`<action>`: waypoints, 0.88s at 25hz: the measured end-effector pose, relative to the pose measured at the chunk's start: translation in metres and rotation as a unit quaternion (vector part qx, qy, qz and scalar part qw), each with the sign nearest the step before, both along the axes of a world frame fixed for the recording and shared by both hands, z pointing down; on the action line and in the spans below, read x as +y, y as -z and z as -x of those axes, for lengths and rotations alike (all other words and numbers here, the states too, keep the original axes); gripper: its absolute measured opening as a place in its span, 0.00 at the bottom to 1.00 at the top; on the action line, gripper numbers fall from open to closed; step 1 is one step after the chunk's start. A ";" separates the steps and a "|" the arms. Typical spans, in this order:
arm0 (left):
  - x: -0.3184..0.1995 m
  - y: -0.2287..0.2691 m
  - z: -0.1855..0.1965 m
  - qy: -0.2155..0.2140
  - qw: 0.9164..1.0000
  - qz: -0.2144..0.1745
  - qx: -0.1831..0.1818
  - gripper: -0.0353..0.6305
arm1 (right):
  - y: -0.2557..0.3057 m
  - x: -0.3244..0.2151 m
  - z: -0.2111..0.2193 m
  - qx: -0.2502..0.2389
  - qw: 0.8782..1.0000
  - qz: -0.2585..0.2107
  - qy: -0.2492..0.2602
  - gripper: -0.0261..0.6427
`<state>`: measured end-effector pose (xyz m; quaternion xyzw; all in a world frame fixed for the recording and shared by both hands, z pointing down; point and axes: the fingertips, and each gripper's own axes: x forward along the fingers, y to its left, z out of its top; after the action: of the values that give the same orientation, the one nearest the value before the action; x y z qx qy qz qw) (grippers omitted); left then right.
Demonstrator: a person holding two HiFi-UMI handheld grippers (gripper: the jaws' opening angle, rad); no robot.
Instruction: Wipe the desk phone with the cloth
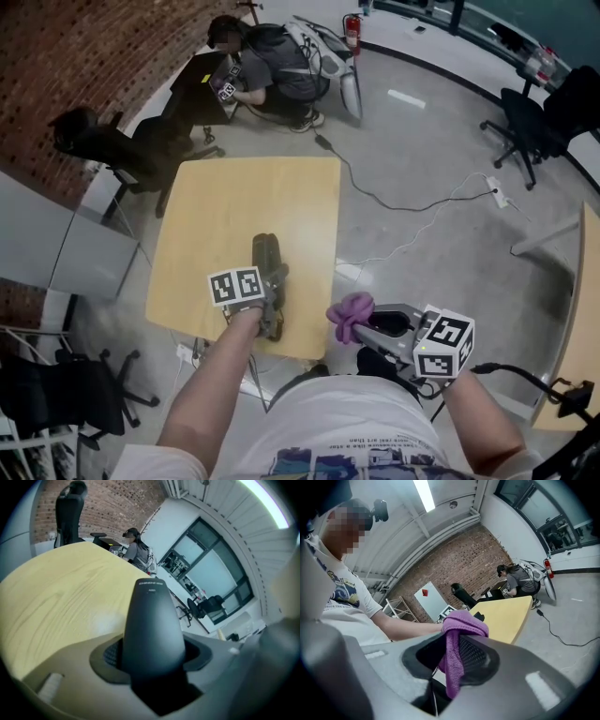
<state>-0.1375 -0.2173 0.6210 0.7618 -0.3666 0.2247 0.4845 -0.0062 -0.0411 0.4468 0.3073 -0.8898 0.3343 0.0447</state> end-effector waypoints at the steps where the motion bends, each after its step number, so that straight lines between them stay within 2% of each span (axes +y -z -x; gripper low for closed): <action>1: -0.003 -0.005 -0.002 0.001 1.000 -0.001 -0.016 0.49 | 0.001 -0.002 -0.006 0.000 1.000 -0.001 0.000 0.17; 5: -0.010 -0.023 -0.008 0.001 0.997 -0.005 -0.073 0.49 | 0.004 -0.008 -0.027 -0.005 1.000 0.001 0.002 0.17; 11: -0.019 -0.046 -0.004 0.006 0.991 -0.004 -0.133 0.49 | 0.004 -0.015 -0.053 -0.004 1.000 0.011 0.012 0.17; 22: -0.015 -0.058 0.008 -0.021 0.972 -0.014 -0.232 0.51 | -0.002 -0.031 -0.086 -0.013 0.999 0.020 0.029 0.17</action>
<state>-0.1454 -0.2325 0.6786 0.7034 -0.4560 0.4004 0.3702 0.0800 -0.0718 0.4484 0.2756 -0.8920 0.3549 0.0487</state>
